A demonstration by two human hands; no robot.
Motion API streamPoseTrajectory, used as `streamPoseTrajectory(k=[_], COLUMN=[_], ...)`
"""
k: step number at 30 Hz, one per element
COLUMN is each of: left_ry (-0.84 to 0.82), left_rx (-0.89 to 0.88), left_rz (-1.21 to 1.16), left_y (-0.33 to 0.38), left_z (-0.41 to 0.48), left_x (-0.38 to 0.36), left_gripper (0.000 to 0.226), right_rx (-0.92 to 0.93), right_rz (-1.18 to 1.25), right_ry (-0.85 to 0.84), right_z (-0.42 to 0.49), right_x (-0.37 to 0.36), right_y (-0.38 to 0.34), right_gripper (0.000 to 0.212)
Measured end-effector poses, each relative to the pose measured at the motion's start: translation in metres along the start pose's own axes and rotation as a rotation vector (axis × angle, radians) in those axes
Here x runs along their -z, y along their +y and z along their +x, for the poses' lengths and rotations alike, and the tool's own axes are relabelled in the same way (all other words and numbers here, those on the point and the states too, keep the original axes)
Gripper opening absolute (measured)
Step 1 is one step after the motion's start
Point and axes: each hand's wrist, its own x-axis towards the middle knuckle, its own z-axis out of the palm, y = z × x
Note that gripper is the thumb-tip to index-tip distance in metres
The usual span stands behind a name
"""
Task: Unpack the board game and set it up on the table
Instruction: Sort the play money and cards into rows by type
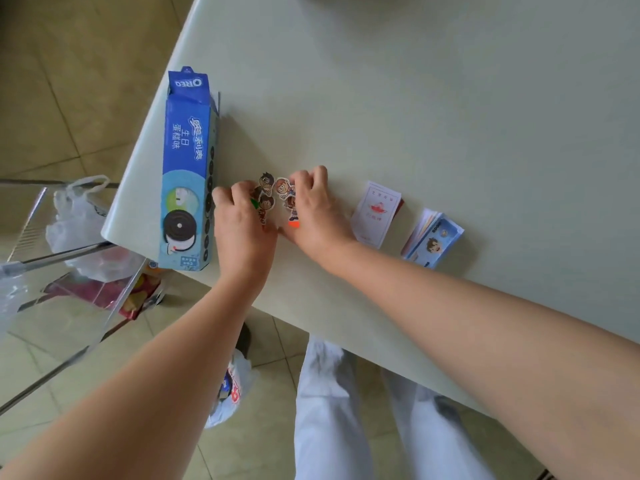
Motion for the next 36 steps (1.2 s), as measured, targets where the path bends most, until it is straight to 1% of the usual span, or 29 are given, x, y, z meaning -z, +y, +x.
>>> streamPoseTrajectory(k=[4,7,8,9,12,13,14,18,21,24,27,29,30,32,33,35,36], left_ry=[0.02,0.129,0.168,0.183,0.132,0.121,0.12,0.163,0.171,0.145,0.184,0.245,0.248,0.177,0.117,-0.022,-0.093], left_rx=[-0.111,-0.219,-0.199,-0.13,0.2,0.25,0.253,0.095,-0.024,-0.134,-0.176,-0.189,-0.222,-0.318,-0.355,-0.352,-0.319], left_rz=[0.119,0.232,0.252,0.251,0.195,0.197,0.209,0.249,0.246,0.221,0.188,0.144,0.127,0.139,0.161,0.197,0.21], left_y=[-0.007,-0.012,-0.014,-0.015,-0.025,-0.029,-0.032,-0.027,-0.01,0.007,0.013,0.01,0.006,-0.008,-0.015,-0.028,-0.031], left_z=[0.002,-0.004,-0.005,-0.006,-0.002,0.001,0.006,0.036,0.067,0.089,0.086,0.069,0.058,0.036,0.027,0.017,0.015], left_x=[0.011,0.025,0.03,0.034,0.041,0.044,0.048,0.06,0.063,0.063,0.065,0.068,0.066,0.06,0.054,0.04,0.034], left_gripper=[0.059,0.051,0.051,0.055,0.078,0.081,0.079,0.066,0.067,0.07,0.073,0.067,0.062,0.056,0.058,0.073,0.082], right_rx=[-0.019,-0.032,-0.036,-0.039,-0.05,-0.054,-0.061,-0.121,-0.141,-0.172,-0.172,-0.171,-0.175,-0.173,-0.166,-0.153,-0.149], right_rz=[0.101,0.123,0.117,0.105,0.09,0.09,0.087,0.115,0.165,0.238,0.297,0.252,0.208,0.144,0.127,0.101,0.098], right_ry=[0.022,-0.024,-0.036,-0.044,-0.056,-0.062,-0.066,-0.045,-0.004,0.043,0.036,0.023,0.019,0.016,0.011,0.003,0.004], right_z=[0.006,0.003,0.0,-0.001,-0.004,-0.004,-0.003,0.004,0.012,0.019,0.019,0.014,0.01,0.003,0.002,0.003,0.006], right_x=[0.004,0.011,0.014,0.016,0.017,0.015,0.014,0.011,0.011,0.009,0.01,0.011,0.011,0.01,0.01,0.009,0.008], right_y=[-0.012,-0.014,-0.013,-0.012,-0.012,-0.013,-0.015,-0.021,-0.026,-0.028,-0.028,-0.027,-0.025,-0.022,-0.022,-0.022,-0.023], right_gripper=[0.062,0.067,0.07,0.074,0.076,0.075,0.073,0.062,0.06,0.058,0.06,0.064,0.067,0.076,0.082,0.087,0.086])
